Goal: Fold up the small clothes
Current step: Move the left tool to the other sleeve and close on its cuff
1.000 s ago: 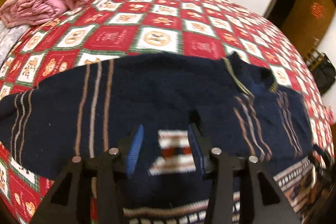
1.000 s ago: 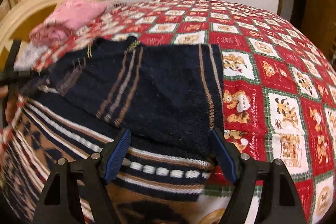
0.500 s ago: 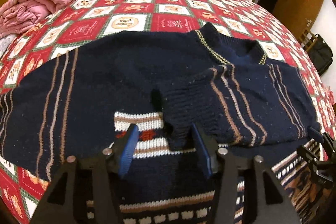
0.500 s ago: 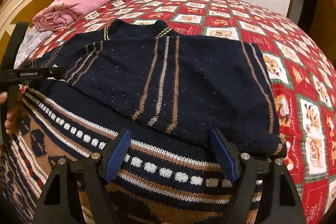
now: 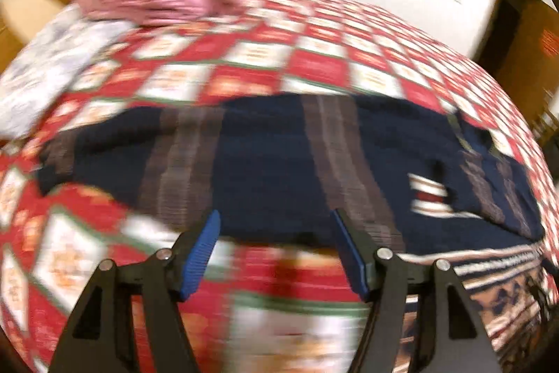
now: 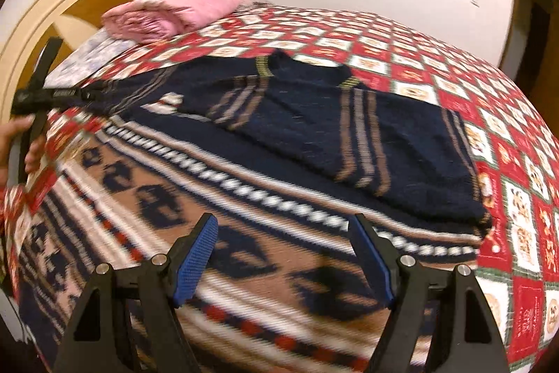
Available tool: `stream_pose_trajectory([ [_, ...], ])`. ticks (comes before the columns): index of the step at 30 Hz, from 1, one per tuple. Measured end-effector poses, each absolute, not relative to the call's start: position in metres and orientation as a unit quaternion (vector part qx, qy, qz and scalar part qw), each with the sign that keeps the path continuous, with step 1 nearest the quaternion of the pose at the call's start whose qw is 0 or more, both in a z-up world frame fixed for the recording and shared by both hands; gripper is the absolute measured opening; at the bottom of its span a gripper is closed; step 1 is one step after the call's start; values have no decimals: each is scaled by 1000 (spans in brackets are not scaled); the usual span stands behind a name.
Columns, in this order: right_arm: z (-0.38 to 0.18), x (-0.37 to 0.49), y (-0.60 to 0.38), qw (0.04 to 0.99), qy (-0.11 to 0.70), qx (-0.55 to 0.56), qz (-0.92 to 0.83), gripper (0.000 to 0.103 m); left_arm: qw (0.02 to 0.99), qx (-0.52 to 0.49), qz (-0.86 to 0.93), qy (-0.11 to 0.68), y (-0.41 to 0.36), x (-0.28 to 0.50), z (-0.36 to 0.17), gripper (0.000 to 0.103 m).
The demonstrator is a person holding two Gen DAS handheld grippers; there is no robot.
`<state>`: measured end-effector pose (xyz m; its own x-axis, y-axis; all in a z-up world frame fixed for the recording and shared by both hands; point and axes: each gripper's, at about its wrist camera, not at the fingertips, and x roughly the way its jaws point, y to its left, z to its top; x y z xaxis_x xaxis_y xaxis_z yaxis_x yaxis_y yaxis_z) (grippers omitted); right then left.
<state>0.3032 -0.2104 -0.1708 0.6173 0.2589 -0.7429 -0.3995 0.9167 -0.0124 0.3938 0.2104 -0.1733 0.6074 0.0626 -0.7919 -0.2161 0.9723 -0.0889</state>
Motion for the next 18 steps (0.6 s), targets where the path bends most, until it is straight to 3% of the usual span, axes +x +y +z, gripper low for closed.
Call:
stream_pose_trajectory([
  [3, -169, 285, -187, 892, 383, -122, 206, 78, 888, -112, 123, 429, 264, 381, -170, 68],
  [9, -174, 260, -149, 884, 354, -193, 236, 78, 863, -254, 152, 409, 363, 369, -179, 68],
  [18, -188, 257, -121, 871, 356, -216, 260, 78, 828, -345, 157, 414, 403, 396, -202, 66],
])
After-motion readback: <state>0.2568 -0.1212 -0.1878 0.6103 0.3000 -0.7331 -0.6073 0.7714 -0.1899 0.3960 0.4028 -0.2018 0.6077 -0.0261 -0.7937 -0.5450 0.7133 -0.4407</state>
